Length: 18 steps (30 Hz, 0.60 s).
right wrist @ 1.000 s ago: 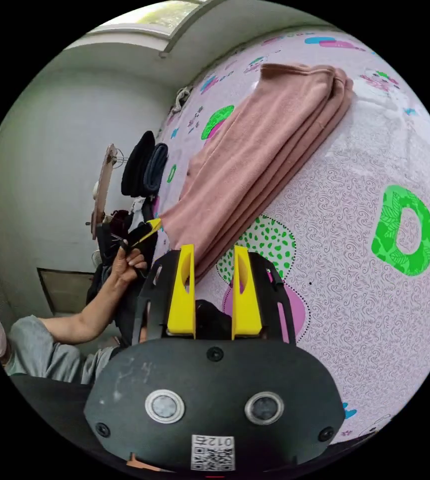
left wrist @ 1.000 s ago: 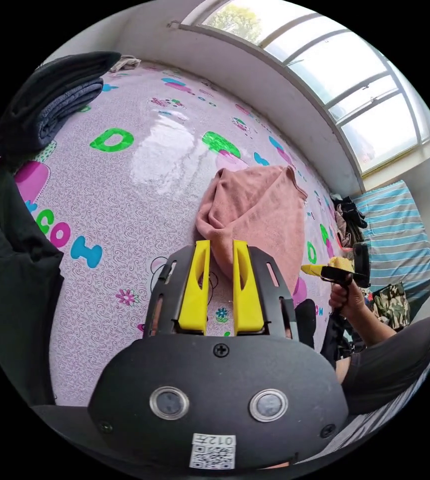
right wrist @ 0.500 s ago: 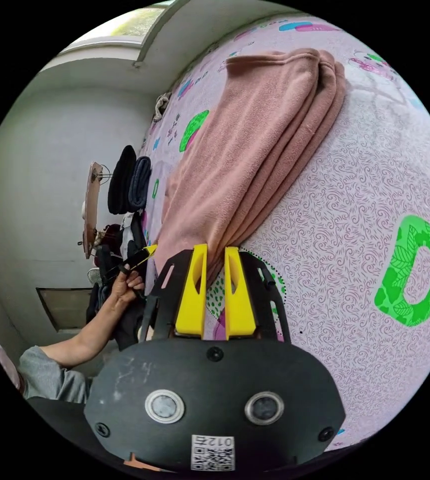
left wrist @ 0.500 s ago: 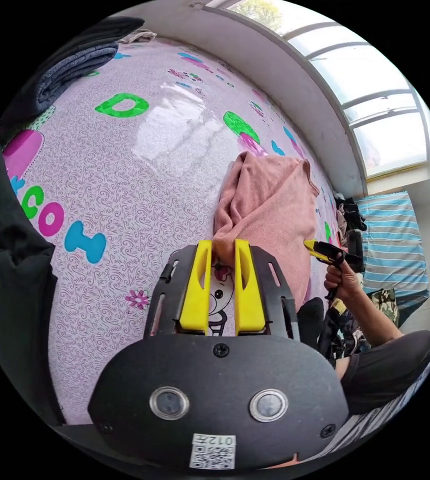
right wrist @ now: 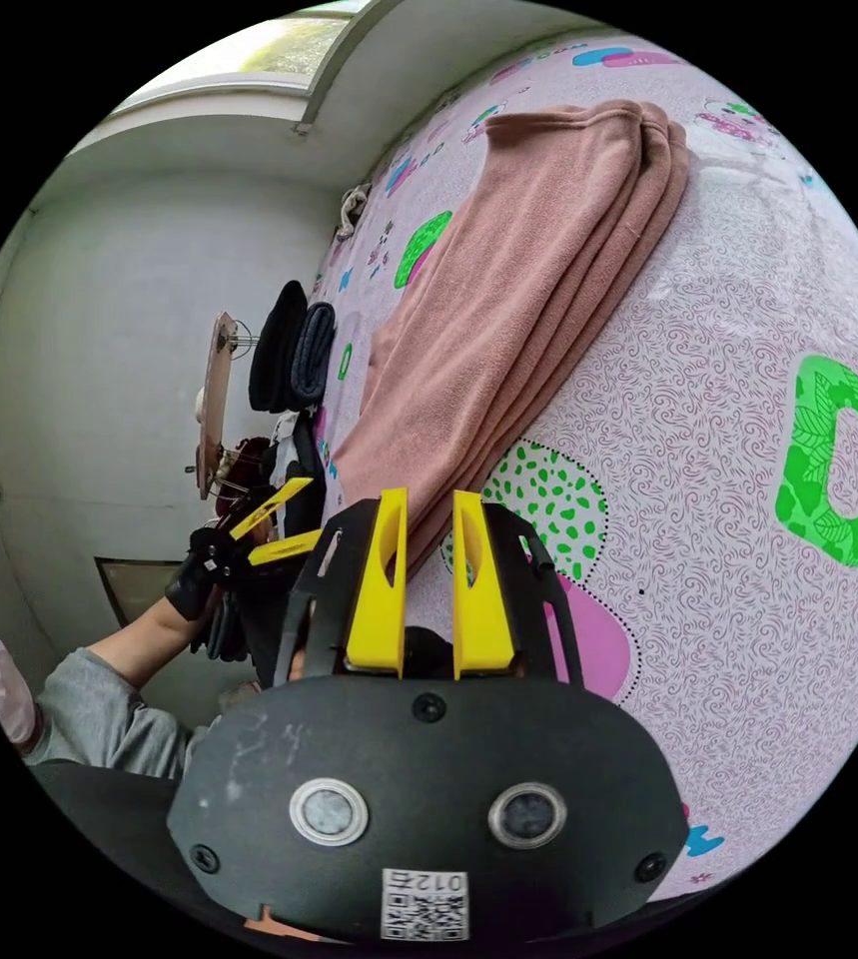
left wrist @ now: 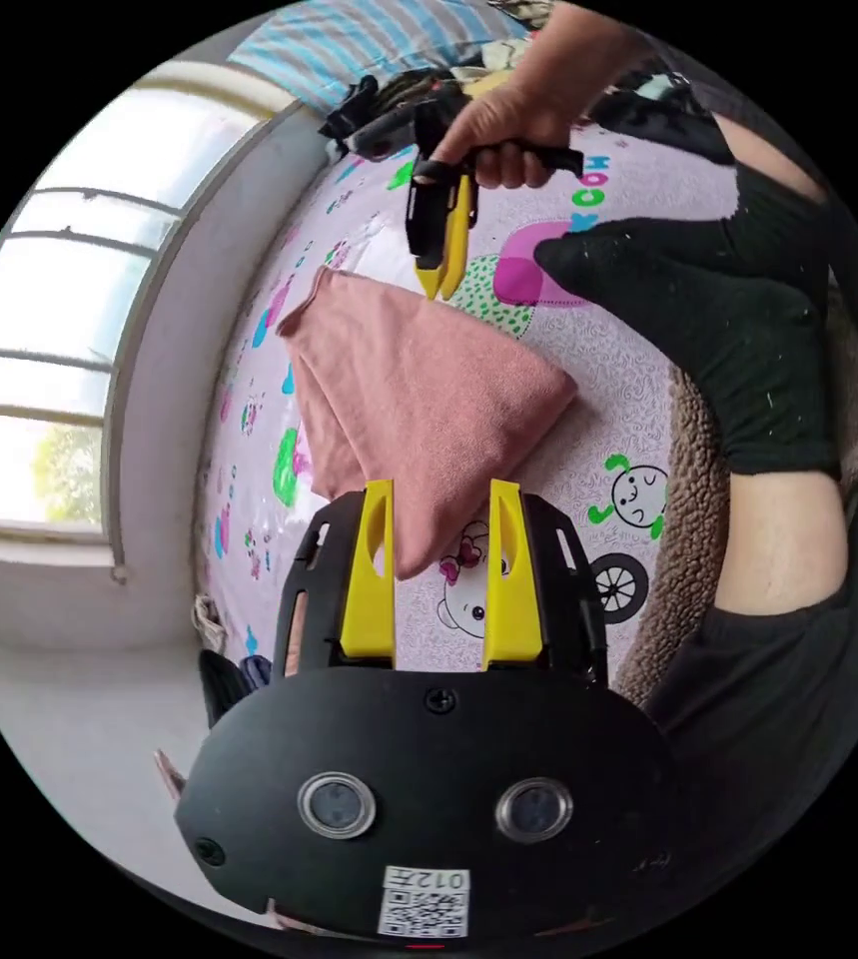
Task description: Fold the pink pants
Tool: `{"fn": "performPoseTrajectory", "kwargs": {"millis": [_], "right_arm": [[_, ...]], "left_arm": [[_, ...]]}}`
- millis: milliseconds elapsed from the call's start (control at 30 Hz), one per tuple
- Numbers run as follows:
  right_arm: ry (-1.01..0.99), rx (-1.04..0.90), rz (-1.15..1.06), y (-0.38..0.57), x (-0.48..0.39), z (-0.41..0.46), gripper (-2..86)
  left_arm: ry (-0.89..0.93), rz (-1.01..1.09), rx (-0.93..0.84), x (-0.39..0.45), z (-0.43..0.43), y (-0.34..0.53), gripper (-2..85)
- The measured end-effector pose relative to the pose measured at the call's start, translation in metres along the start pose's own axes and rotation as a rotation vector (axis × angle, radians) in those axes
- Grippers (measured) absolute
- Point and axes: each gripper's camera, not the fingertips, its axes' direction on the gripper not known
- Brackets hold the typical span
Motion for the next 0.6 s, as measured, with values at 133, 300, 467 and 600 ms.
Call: {"fn": "performPoseTrajectory", "kwargs": {"millis": [133,300,467,600], "right_arm": [[-0.023,-0.009,0.012,0.012,0.030,0.014,7.0],[-0.036,0.013,0.024,0.031,0.065,0.026,6.5],[-0.051,0.039,-0.078,0.065,0.083,0.046,6.6],[-0.004,0.059,-0.308,0.099,0.067,0.061,6.8]], "left_arm": [[-0.090,0.258,-0.040,0.044,0.012,-0.027,13.8],[-0.270,0.453,-0.050,0.090,0.030,-0.051,10.8],[-0.222,0.347,-0.040,0.089,0.027,-0.072,6.3],[-0.016,0.010,0.029,0.028,0.007,-0.070,4.3]]}}
